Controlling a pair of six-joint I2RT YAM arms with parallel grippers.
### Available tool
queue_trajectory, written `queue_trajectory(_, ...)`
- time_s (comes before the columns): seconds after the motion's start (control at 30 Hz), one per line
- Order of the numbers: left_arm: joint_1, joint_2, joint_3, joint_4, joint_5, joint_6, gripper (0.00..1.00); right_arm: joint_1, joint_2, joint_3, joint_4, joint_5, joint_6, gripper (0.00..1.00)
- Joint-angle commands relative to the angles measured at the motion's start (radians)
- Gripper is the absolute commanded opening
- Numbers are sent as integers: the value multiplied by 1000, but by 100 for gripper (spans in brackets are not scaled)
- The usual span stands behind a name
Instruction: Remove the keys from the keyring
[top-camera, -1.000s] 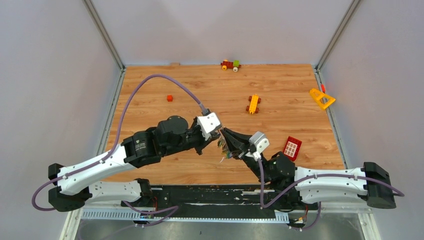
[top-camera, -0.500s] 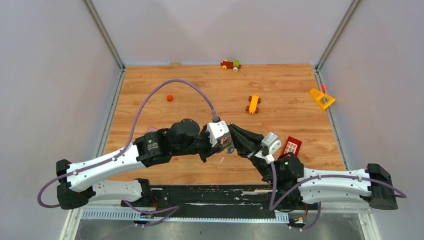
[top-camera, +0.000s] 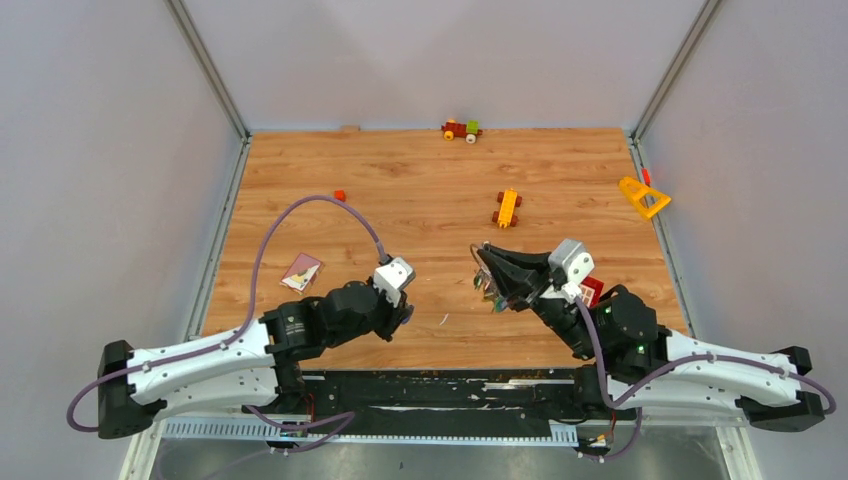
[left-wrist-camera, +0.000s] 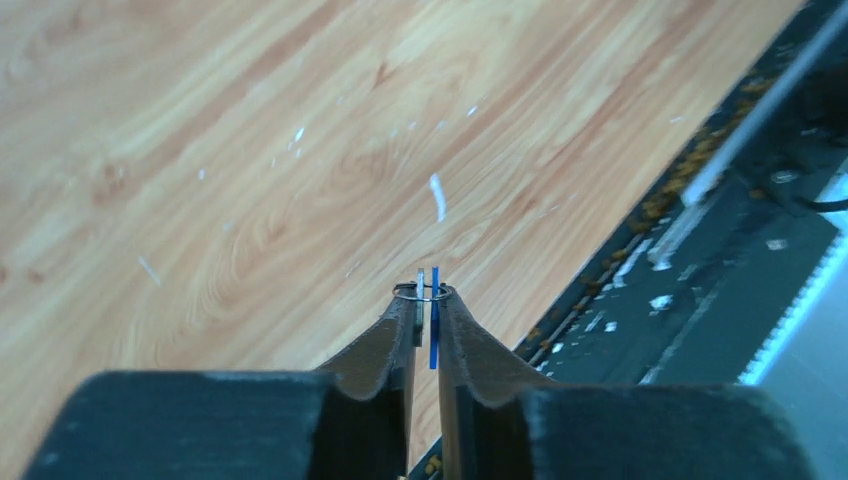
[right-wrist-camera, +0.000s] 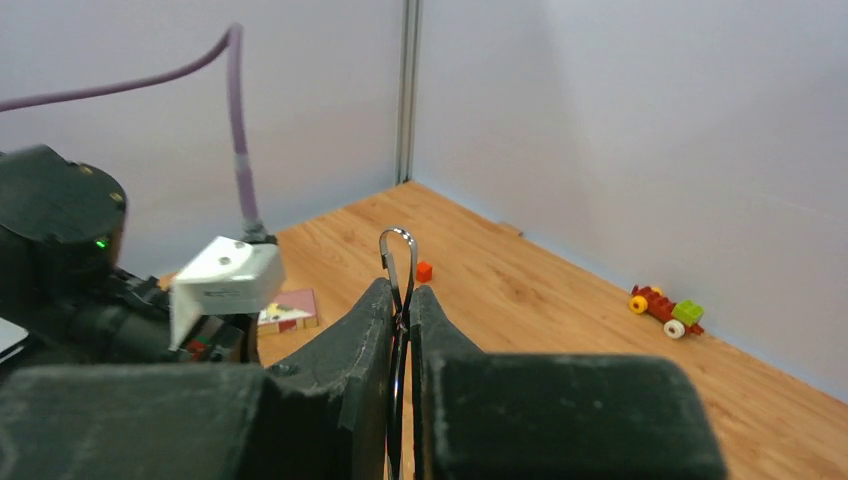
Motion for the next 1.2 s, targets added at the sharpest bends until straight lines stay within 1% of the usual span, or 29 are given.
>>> queue_trajectory(0.0, -3, 42, -105, 144, -162, -178, 29, -5, -30, 88, -321, -48, 152, 0)
queue_trajectory(0.03, -3, 48, -132, 176, -166, -184, 39, -5, -40, 89, -341, -60, 167, 0)
queue_trajectory(0.07, -4, 51, -144, 201, -166, -185, 48, -4, -48, 88, -350, -69, 180, 0)
queue_trajectory(0.1, -4, 50, -158, 221, -162, -183, 53, -4, -56, 88, -365, -77, 192, 0)
queue_trajectory(0.17, -4, 42, -178, 263, -148, -164, 60, -5, -66, 89, -389, -88, 213, 0)
queue_trajectory(0.3, -3, -15, -194, 347, -67, -61, 64, -5, -75, 91, -438, -132, 236, 0)
queue_trajectory(0.37, -3, -49, -209, 427, 17, -1, 65, -5, -75, 89, -450, -153, 250, 0)
queue_trajectory(0.43, -4, -82, -236, 524, 141, 64, 65, -5, -79, 84, -449, -166, 262, 0)
queue_trajectory(0.53, -4, -118, -278, 676, 289, 125, 63, -5, -94, 71, -428, -185, 270, 0)
queue_trajectory(0.63, -4, -143, -316, 761, 382, 190, 62, -4, -114, 62, -408, -209, 275, 0)
queue_trajectory(0.83, -5, -147, -361, 883, 473, 251, 62, -5, -156, 59, -397, -273, 291, 0)
queue_trajectory(1.0, -5, -96, -349, 928, 521, 262, 62, -4, -173, 55, -383, -337, 293, 0)
queue_trajectory(1.17, -8, -30, -335, 989, 537, 247, 62, -4, -158, 63, -384, -366, 293, 0)
